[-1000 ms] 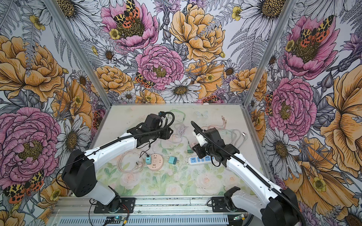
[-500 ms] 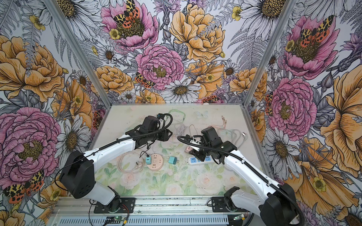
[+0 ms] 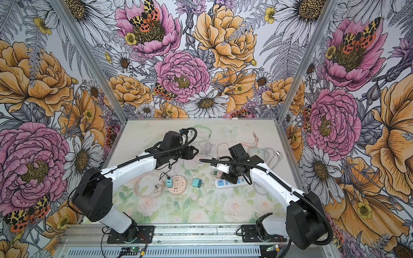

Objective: Insert the plug
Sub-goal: 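Move the pink charger with the right gripper over the white power strip, then align the pink charger's prongs above the power strip's nearest socket with the right gripper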

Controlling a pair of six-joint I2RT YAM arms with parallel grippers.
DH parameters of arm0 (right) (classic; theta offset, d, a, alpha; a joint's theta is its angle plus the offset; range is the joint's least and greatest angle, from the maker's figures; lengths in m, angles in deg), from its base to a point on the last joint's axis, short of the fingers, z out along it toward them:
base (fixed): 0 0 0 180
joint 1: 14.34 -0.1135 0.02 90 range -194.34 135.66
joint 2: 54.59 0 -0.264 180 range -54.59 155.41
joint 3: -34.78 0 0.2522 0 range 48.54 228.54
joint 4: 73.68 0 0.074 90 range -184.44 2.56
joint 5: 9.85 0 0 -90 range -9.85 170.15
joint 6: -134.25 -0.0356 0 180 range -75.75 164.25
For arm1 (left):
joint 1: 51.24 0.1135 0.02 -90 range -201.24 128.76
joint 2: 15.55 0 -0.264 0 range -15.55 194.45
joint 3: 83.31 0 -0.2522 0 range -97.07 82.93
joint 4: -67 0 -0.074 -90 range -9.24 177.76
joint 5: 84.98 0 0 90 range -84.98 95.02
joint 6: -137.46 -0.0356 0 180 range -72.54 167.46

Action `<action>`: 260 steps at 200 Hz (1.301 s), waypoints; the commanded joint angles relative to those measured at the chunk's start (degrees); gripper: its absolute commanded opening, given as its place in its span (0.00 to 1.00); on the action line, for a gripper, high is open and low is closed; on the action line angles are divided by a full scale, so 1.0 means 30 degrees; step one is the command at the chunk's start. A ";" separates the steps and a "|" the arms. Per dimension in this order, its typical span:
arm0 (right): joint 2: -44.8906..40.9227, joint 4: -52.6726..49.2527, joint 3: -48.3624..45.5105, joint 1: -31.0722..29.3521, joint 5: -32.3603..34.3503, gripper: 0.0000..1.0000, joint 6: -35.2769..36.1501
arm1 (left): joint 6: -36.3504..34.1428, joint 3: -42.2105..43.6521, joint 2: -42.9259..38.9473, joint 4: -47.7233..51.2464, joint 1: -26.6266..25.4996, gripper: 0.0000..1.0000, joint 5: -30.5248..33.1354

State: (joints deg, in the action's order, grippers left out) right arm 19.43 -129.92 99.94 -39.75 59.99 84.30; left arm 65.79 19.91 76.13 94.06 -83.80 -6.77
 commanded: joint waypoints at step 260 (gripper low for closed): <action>0.2162 0.0332 -0.1050 -0.0656 0.1993 0.00 0.3492 | 0.1274 0.0008 0.1596 -0.2619 0.2094 0.52 -0.3939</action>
State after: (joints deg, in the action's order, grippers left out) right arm 24.20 -128.60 98.52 -41.69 62.61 93.26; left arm 68.78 19.84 80.78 87.79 -78.09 -16.98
